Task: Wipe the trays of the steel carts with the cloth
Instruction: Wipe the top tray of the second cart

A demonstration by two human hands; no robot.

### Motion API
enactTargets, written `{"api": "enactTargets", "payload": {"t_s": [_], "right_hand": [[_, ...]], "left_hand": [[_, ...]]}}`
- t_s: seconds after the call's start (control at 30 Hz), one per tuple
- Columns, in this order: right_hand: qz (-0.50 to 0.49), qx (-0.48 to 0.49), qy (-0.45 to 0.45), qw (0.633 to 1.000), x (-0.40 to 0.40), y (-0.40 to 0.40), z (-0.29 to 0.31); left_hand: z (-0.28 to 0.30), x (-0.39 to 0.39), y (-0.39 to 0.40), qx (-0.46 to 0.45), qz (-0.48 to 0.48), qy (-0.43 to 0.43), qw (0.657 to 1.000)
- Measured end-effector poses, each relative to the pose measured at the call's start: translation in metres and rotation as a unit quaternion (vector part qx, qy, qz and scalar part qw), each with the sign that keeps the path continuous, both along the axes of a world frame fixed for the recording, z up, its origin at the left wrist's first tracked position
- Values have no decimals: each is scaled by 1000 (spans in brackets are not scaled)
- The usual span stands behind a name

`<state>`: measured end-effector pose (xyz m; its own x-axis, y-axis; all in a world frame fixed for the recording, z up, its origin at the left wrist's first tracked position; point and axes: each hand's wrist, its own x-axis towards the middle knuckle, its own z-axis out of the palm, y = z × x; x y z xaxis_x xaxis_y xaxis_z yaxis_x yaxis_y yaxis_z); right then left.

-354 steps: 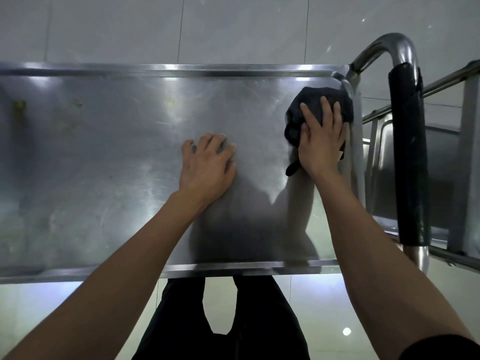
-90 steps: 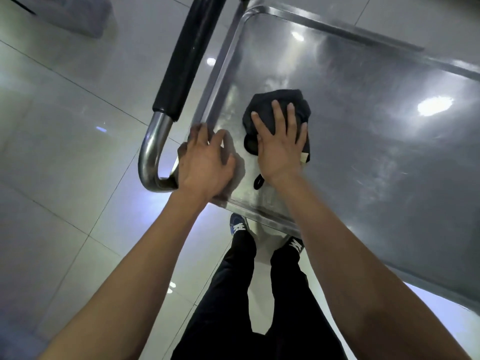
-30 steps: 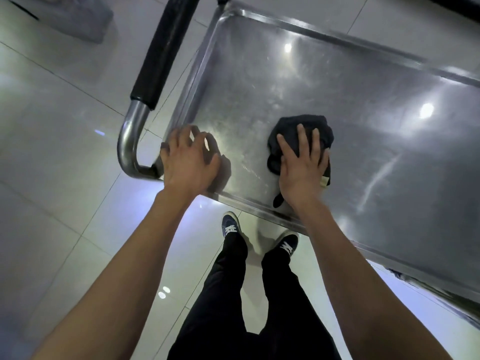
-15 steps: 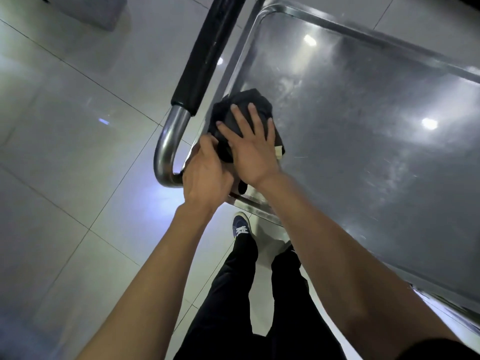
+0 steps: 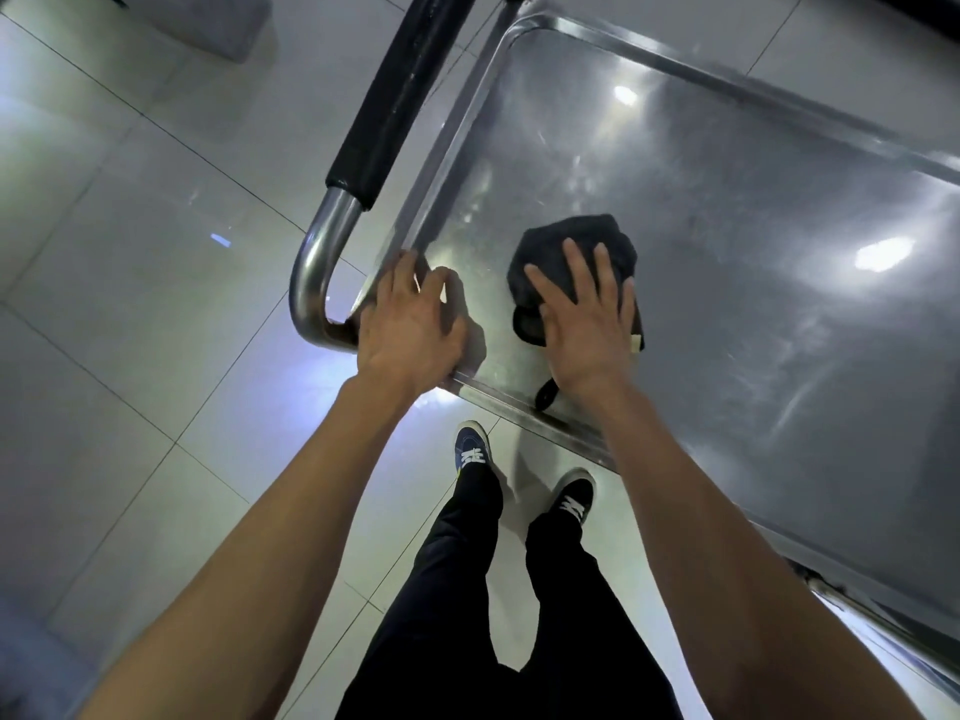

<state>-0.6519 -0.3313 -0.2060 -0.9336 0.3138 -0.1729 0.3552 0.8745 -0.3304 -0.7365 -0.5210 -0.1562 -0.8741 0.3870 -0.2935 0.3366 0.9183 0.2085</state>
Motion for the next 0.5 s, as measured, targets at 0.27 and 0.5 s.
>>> {"api": "enactTargets", "payload": {"t_s": [0.27,0.5], "right_hand": [[-46,9,2,999,101,68,-1],[-100,13,4,995,177,115,4]], "left_hand": [[5,84,74,9,-111,19,994],[1,142,118,11,-157,9,987]]}}
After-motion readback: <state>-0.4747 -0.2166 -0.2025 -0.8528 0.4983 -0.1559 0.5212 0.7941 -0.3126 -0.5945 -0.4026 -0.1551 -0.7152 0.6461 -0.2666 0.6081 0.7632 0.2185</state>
